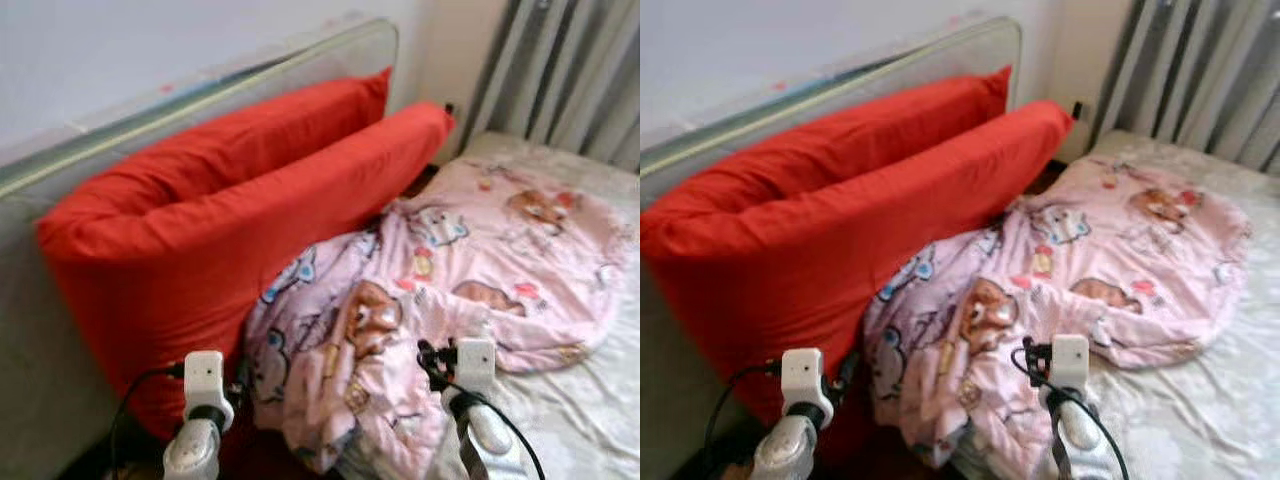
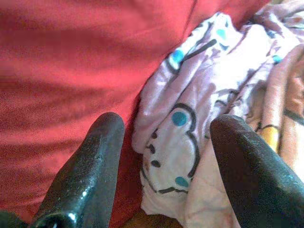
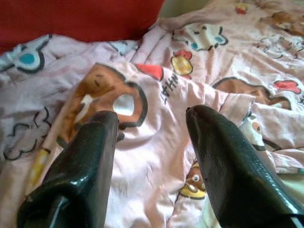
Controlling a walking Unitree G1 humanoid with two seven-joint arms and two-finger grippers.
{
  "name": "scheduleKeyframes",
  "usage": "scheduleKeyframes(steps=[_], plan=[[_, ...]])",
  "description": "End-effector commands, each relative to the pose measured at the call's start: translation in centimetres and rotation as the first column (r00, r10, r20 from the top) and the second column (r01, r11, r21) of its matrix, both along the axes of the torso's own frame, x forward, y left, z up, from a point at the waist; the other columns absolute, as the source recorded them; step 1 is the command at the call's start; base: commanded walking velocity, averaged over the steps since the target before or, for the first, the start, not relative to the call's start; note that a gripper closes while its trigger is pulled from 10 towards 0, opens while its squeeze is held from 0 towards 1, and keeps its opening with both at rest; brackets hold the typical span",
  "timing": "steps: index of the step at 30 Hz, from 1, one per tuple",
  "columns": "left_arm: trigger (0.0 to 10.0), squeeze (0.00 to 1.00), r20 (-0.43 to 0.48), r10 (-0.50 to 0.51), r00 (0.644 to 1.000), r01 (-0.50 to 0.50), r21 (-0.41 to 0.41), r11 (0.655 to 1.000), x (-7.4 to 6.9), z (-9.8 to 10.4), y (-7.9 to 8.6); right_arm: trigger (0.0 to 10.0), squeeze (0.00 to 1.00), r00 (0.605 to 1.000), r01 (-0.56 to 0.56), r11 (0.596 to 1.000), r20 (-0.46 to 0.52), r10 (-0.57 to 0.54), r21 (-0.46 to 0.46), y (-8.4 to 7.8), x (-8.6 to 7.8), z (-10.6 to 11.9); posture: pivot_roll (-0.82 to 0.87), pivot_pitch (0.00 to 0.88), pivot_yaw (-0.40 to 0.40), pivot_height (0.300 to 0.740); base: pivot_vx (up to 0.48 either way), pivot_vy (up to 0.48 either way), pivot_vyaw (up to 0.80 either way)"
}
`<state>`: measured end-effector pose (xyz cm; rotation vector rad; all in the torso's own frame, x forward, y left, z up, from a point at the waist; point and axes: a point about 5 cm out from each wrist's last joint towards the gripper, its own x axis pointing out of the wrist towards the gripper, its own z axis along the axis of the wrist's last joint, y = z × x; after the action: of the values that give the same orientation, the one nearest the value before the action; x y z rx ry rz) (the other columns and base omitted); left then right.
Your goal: Clean up the room
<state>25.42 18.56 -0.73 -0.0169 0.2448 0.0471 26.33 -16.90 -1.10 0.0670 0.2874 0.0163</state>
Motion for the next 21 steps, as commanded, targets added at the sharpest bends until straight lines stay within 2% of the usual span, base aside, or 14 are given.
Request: scheduleKeyframes(steps=[1, 10, 18, 21], plan=[[10.0, 0.0, 0.004, 0.022, 1.0, -0.022, 0.005, 1.0, -0.11, 0.12, 0.88, 10.0, 0.0, 1.0, 0.016, 1.0, -0.008, -0.015, 0.011, 0.34, 0.03, -0.09, -0.08, 0.029, -0.028, 0.74, 0.0, 0.0, 0.0], [10.0, 0.0, 0.017, 0.023, 1.0, -0.023, 0.004, 1.0, 0.07, 0.41, 1.06, 10.0, 0.0, 0.996, 0.079, 0.997, -0.031, -0.079, 0.002, -0.54, 0.32, -0.05, -0.08, 0.035, -0.025, 0.74, 0.0, 0.0, 0.0], [10.0, 0.0, 0.019, 0.02, 1.0, -0.021, 0.007, 1.0, 0.1, 0.48, 1.08, 10.0, 0.0, 0.995, 0.08, 0.997, -0.052, -0.08, -0.013, -0.44, 0.27, -0.25, -0.07, 0.039, -0.025, 0.74, 0.0, 0.0, 0.0], [10.0, 0.0, 0.019, 0.019, 1.0, -0.02, 0.007, 1.0, 0.09, 0.47, 1.06, 10.0, 0.0, 0.996, 0.076, 0.997, -0.054, -0.076, -0.015, -0.37, 0.25, -0.29, -0.07, 0.039, -0.025, 0.72, 0.0, 0.0, 0.0]])
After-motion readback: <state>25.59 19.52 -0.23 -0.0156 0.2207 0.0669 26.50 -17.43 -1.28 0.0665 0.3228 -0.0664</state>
